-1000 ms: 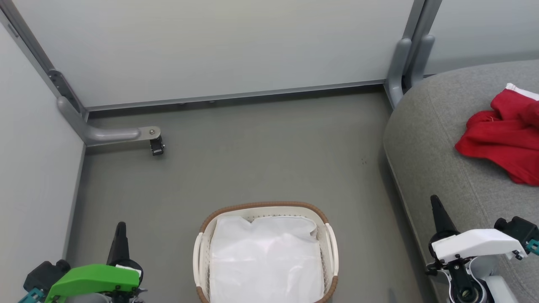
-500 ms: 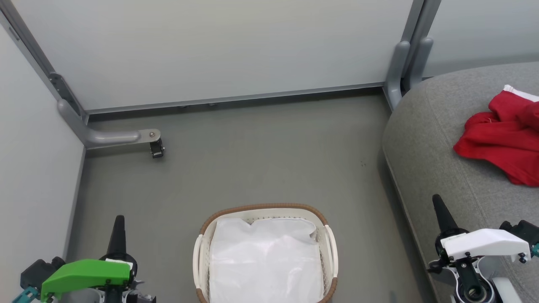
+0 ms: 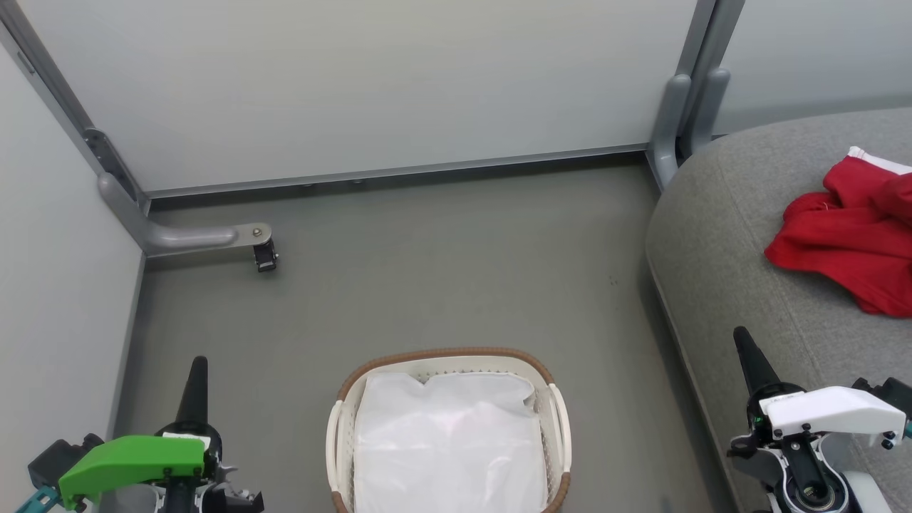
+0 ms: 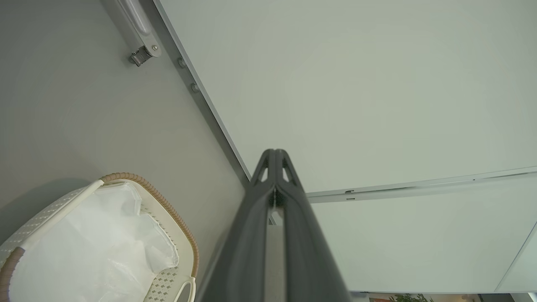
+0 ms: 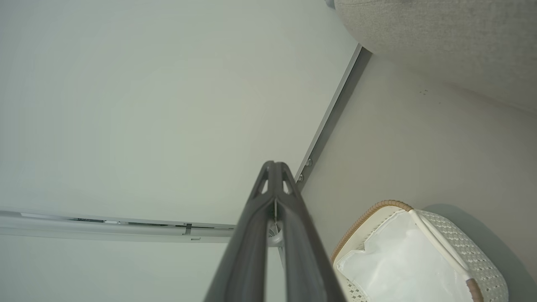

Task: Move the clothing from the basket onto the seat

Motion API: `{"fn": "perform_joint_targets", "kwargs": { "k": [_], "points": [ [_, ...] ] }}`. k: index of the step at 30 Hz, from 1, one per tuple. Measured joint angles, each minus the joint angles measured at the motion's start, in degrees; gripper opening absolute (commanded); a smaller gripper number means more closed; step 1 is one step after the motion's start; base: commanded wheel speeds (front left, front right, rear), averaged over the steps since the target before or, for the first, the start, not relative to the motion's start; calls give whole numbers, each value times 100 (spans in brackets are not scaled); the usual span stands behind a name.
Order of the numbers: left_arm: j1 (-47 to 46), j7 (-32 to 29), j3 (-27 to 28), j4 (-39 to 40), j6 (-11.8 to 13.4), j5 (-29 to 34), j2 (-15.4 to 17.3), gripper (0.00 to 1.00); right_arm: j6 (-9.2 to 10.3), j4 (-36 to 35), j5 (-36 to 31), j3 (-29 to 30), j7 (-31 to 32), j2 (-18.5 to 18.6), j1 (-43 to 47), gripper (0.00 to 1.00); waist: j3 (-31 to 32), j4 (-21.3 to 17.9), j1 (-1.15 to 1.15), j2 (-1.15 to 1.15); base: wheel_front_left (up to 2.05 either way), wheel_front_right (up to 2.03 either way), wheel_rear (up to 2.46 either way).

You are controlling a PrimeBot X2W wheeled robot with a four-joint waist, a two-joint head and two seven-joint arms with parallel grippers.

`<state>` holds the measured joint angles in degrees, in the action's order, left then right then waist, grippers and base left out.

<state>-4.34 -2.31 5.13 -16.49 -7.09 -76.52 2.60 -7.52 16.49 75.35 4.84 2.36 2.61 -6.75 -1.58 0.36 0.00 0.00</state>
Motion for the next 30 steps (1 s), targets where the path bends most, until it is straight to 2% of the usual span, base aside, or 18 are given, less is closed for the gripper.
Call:
{"fn": "perform_joint_targets", "kwargs": {
  "k": [30],
  "points": [
    [-110, -350, 104, 187, -19, -1269, 5, 0, 2, -194, 1356, 138, 339, 7, 23, 0, 110, -28, 0, 0, 0, 0, 0]
  ]
}}
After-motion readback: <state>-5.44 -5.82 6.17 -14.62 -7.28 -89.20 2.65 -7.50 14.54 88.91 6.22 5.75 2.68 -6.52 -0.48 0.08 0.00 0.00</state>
